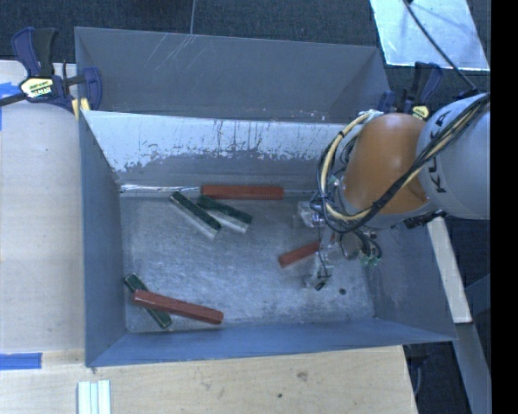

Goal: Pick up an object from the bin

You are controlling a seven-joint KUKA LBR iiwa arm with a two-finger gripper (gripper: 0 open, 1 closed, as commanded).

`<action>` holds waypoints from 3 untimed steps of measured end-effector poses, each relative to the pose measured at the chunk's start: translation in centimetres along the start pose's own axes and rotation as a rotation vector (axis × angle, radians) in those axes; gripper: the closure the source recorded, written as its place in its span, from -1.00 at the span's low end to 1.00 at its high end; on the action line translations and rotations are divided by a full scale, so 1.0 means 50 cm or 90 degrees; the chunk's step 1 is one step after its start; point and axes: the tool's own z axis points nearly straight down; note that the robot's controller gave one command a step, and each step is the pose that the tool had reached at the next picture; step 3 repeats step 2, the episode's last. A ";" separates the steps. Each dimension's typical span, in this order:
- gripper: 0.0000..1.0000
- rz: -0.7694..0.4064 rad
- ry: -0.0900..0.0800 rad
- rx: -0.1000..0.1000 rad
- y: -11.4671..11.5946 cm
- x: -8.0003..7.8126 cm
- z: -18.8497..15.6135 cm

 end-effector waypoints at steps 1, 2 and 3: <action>1.00 -0.001 -0.007 -0.001 0.005 -0.006 -0.012; 1.00 0.003 -0.010 0.001 -0.028 -0.036 -0.286; 1.00 0.003 -0.010 0.001 -0.028 -0.036 -0.286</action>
Offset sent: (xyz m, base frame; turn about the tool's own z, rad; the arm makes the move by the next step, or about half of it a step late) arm 0.0000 0.0000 0.0000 0.0000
